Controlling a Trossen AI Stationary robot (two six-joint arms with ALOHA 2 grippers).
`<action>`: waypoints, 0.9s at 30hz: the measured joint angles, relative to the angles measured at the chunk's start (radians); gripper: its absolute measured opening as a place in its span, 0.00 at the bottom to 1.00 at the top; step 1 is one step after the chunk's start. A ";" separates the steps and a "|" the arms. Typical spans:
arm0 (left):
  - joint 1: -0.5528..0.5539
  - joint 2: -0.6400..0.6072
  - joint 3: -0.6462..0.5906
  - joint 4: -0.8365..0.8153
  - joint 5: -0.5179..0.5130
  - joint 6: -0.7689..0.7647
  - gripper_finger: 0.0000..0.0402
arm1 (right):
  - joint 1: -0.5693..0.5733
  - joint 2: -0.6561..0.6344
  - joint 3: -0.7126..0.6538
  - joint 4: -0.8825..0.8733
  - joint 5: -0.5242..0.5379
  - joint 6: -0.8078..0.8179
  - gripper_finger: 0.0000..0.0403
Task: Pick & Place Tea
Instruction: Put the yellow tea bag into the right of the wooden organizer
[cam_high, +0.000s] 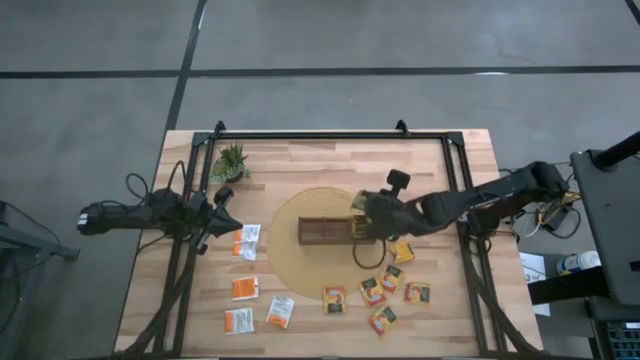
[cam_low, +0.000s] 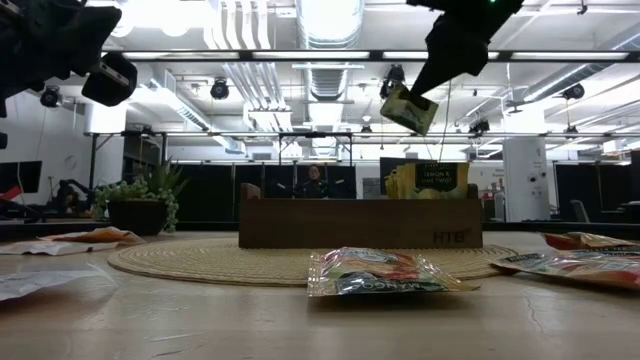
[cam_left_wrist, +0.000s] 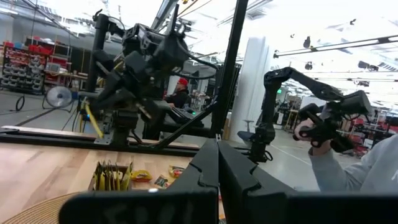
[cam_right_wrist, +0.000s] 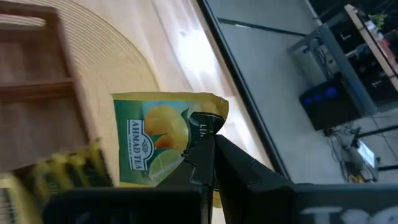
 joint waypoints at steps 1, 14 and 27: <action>0.000 0.000 0.000 0.000 0.000 0.000 0.00 | 0.013 0.006 0.005 -0.008 0.000 0.015 0.02; 0.000 0.000 0.000 0.000 0.000 0.000 0.00 | 0.164 0.155 0.133 -0.223 0.073 0.259 0.02; 0.000 0.000 0.000 0.000 0.000 0.000 0.00 | 0.173 0.360 0.288 -0.518 0.079 0.398 0.02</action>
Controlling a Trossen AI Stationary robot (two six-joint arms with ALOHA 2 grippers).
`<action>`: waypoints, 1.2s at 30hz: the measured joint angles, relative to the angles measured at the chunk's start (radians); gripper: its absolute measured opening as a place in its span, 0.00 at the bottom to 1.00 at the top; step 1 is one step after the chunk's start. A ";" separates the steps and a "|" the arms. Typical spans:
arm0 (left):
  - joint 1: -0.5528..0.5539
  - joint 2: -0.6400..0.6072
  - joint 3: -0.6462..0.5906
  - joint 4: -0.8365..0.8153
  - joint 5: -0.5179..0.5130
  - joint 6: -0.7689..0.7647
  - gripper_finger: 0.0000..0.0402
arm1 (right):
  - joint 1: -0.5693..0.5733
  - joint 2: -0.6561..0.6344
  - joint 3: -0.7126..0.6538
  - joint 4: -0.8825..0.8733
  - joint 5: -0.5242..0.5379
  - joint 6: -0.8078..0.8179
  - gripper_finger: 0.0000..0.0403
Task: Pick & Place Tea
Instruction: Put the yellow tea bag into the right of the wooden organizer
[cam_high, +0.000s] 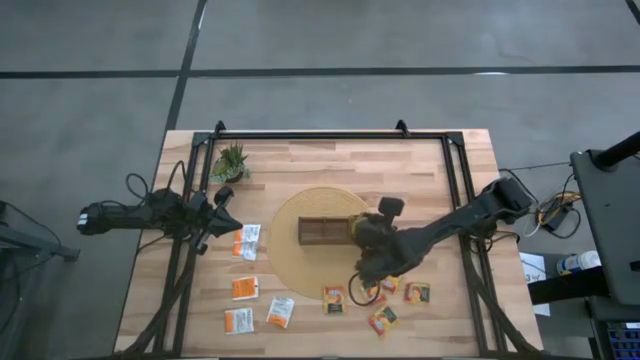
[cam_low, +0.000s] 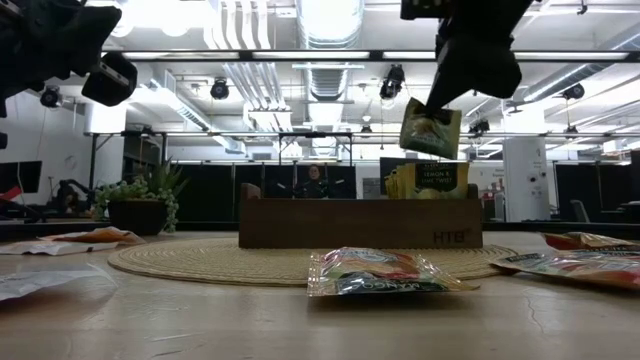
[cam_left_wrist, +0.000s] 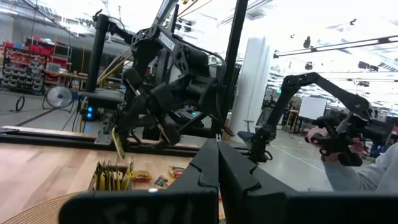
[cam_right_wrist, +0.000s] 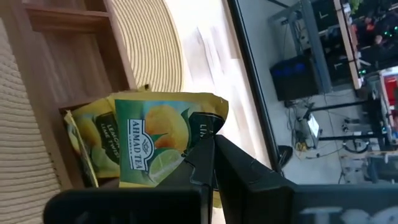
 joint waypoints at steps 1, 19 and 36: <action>0.000 0.000 0.000 0.000 0.000 0.000 0.00 | 0.000 0.006 0.008 -0.003 0.000 -0.012 0.02; 0.000 0.000 0.000 0.000 0.000 0.000 0.00 | 0.000 0.016 -0.024 0.017 0.000 -0.103 0.02; 0.000 0.000 0.000 0.000 0.000 0.000 0.00 | -0.001 0.017 -0.046 0.144 -0.024 -0.271 0.02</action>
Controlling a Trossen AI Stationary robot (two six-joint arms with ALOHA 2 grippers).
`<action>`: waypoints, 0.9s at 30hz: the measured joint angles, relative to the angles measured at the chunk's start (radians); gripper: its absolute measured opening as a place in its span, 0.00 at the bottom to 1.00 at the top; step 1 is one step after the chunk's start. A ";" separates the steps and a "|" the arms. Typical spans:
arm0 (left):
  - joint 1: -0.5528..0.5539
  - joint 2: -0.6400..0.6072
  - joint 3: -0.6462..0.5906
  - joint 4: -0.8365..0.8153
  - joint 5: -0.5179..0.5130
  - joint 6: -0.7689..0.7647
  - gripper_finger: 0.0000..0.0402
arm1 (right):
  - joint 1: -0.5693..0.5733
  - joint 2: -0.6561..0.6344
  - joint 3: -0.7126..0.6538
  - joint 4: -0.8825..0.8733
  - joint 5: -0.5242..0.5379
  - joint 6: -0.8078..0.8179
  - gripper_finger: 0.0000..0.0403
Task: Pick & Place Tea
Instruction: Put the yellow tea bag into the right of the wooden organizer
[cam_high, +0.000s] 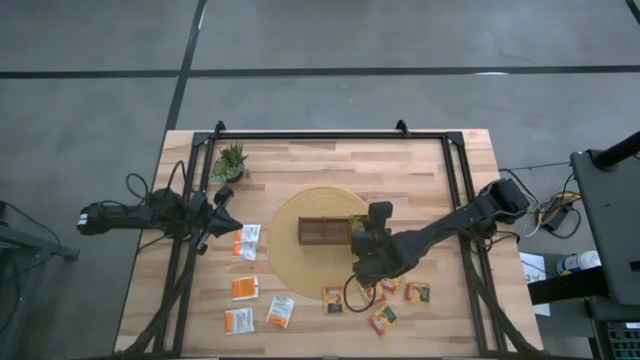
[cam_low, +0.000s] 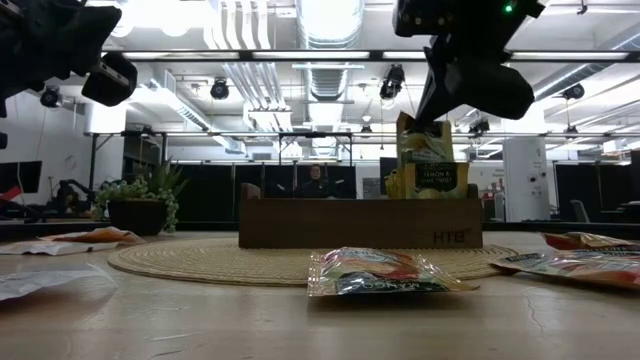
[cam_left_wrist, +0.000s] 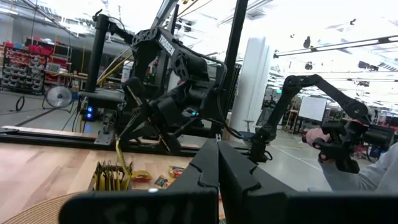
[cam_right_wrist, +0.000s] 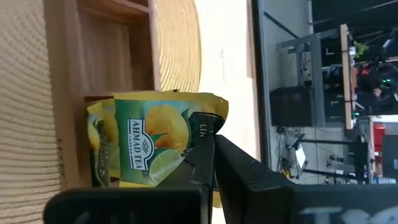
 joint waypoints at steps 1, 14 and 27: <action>0.000 0.000 0.000 0.000 0.000 0.000 0.00 | 0.000 0.001 0.000 -0.001 -0.004 -0.004 0.02; 0.000 0.000 0.000 0.000 0.000 0.000 0.00 | 0.000 0.005 0.000 0.001 -0.069 -0.004 0.02; 0.000 0.000 0.000 0.000 0.000 0.000 0.00 | 0.000 0.005 0.007 0.034 -0.194 0.005 0.02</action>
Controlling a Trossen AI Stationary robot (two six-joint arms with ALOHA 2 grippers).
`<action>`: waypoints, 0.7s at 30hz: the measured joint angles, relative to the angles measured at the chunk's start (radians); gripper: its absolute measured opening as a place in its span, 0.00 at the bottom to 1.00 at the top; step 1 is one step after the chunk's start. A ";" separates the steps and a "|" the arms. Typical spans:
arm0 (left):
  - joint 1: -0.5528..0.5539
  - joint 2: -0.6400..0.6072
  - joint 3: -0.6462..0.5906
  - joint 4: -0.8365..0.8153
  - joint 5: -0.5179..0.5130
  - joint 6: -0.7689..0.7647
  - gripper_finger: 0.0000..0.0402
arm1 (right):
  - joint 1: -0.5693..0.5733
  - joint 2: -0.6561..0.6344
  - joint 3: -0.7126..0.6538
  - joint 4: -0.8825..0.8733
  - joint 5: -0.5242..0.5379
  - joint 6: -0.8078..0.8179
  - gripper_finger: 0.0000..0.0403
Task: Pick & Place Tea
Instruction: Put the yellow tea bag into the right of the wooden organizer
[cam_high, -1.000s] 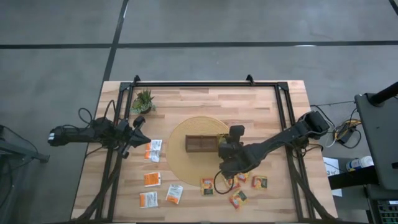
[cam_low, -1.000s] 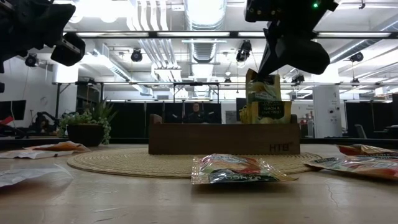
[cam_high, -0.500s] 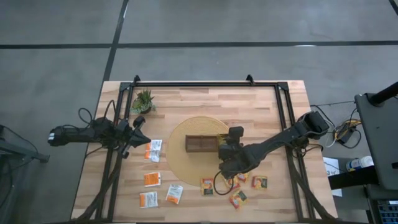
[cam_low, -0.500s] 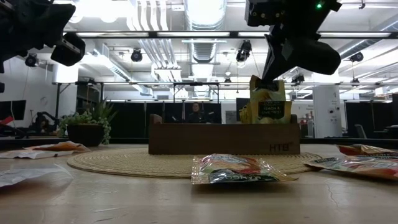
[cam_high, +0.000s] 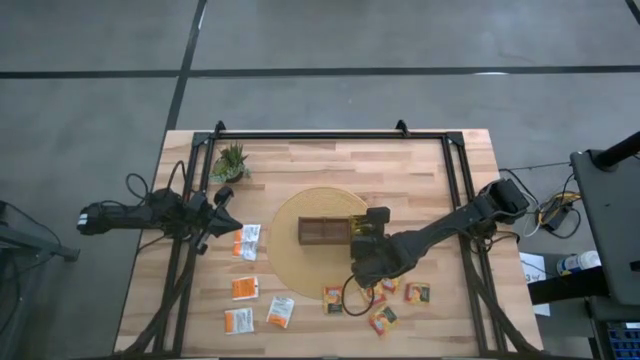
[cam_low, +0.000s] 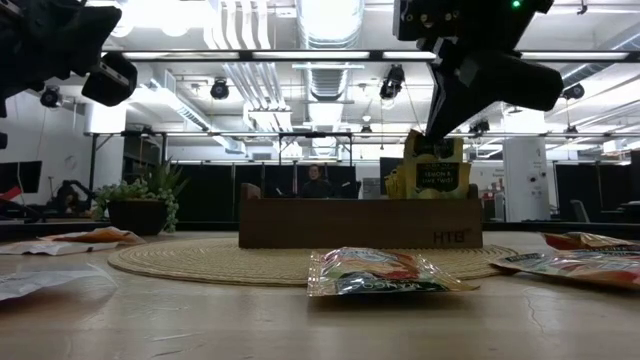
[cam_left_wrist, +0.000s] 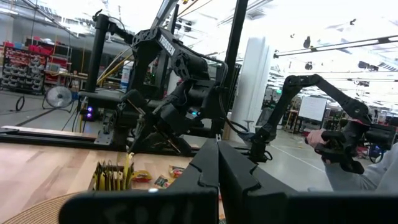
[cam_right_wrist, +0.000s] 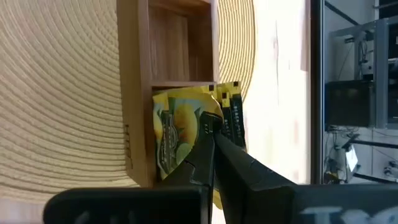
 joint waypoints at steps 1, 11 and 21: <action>0.000 0.000 0.000 0.000 0.000 0.000 0.00 | 0.000 0.000 0.000 0.000 0.000 0.006 0.02; 0.000 0.000 0.000 0.000 0.000 0.000 0.00 | 0.000 0.000 0.000 0.021 -0.076 0.043 0.02; 0.000 0.000 0.000 0.000 0.000 0.000 0.00 | 0.000 0.000 0.000 0.019 -0.077 0.044 0.02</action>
